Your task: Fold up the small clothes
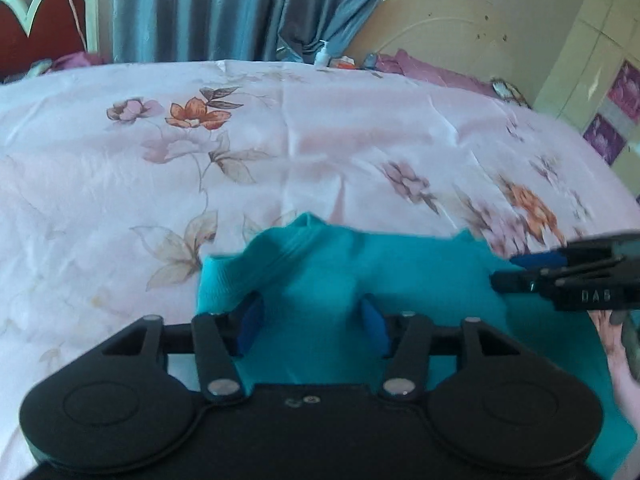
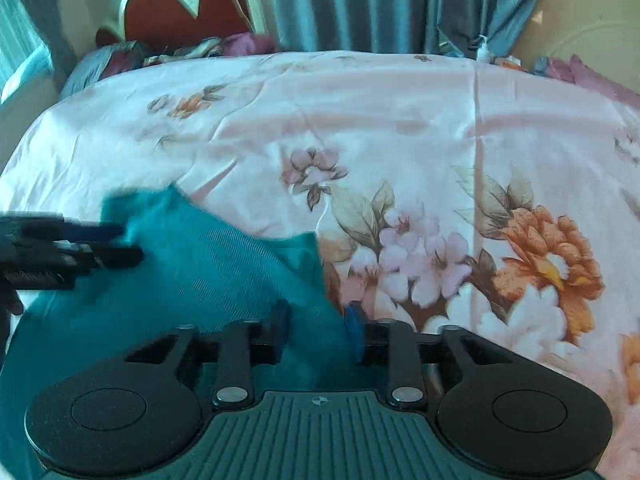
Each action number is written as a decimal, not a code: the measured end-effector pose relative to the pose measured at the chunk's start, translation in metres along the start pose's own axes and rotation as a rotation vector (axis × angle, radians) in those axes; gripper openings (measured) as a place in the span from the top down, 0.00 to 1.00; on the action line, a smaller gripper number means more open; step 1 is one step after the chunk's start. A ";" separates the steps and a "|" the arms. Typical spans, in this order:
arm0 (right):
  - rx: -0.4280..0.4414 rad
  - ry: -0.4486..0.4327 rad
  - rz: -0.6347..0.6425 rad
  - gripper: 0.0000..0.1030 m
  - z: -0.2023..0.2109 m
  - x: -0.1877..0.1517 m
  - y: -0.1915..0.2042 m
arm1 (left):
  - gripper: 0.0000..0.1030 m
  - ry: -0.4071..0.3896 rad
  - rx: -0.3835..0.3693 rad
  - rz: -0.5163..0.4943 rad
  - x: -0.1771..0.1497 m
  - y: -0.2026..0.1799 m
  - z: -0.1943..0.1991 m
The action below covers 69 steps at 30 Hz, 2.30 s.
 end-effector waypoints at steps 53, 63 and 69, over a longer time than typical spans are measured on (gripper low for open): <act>-0.099 -0.213 0.105 0.00 0.249 -0.214 0.069 | 0.00 -0.248 0.358 -0.025 -0.200 -0.164 0.271; -0.106 -0.242 0.133 0.00 0.306 -0.266 0.098 | 0.00 -0.248 0.389 -0.014 -0.229 -0.196 0.324; -0.115 -0.265 0.131 0.00 0.322 -0.279 0.108 | 0.00 -0.279 0.382 -0.020 -0.240 -0.208 0.345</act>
Point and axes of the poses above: each gripper's, at about its wrist camera, not at the fingertips, and z roughly against the way its jaws point, y to its left, x to its top, the point moved 1 cm from there along -z, roughly the way its jaws point, and after that the axes turned 11 degrees about x, right-handed, at the moved point
